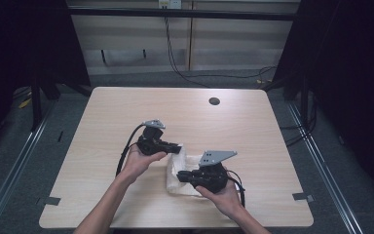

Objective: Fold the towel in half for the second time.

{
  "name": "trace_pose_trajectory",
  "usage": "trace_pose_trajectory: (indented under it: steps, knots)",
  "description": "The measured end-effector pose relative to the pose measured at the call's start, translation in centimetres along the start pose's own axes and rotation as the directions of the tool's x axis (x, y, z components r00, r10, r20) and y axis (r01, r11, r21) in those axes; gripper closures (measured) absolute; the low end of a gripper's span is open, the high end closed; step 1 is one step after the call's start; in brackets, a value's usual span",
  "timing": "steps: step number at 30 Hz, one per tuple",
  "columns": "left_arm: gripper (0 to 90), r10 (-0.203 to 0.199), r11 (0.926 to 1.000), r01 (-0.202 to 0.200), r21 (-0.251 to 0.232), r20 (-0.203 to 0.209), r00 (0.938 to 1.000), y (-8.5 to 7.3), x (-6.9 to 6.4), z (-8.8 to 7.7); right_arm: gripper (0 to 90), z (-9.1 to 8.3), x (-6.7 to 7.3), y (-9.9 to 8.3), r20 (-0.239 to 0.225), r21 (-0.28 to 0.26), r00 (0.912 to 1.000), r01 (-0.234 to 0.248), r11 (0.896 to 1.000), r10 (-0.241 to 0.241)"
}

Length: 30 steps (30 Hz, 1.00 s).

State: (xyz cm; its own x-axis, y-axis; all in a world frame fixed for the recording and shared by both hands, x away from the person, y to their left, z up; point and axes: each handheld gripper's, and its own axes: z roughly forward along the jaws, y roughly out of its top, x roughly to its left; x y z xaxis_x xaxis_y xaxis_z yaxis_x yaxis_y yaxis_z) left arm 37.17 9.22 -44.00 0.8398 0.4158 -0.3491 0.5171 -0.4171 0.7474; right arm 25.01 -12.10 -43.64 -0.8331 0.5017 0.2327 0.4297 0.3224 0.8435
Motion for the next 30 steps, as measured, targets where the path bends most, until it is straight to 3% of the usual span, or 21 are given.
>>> trace_pose_trajectory:
  steps: [3,7,13,17,20,25,30]
  knots:
    - [83.8,0.008,0.9999,-0.008,0.015,-0.005,1.0,0.1,0.0,0.7,84.3,-0.8,-0.1,-0.3,0.012,-0.007,0.9999,-0.009,1.0,0.009]
    - [83.7,-0.017,0.9993,0.017,0.032,0.008,0.9998,-0.2,0.3,1.8,84.3,-1.6,-0.6,-1.1,0.037,-0.009,0.9989,-0.026,1.0,0.027]
    - [83.3,-0.023,0.9974,0.023,0.069,0.0,0.9997,-0.2,0.6,3.4,84.3,-1.5,-1.6,-2.3,0.045,0.008,0.9975,-0.055,0.998,0.055]
    - [83.1,-0.025,0.9971,0.024,0.072,0.008,0.9997,0.1,0.2,3.9,84.3,-1.7,-1.6,-2.7,0.055,0.021,0.9974,-0.047,0.999,0.046]
    - [83.1,0.003,0.9974,-0.004,0.072,0.005,1.0,0.5,-0.5,4.0,84.2,-2.3,-1.8,-2.9,0.06,0.021,0.997,-0.051,0.998,0.049]
    - [82.7,-0.022,0.9953,0.022,0.095,0.003,0.9998,0.1,-0.2,4.9,84.0,-2.6,-1.8,-3.9,0.08,0.03,0.9951,-0.061,0.998,0.059]
    - [82.2,-0.023,0.994,0.022,0.107,0.016,0.9996,-0.1,-0.2,5.9,83.5,-2.7,-2.3,-4.8,0.091,0.067,0.9938,-0.07,0.995,0.064]
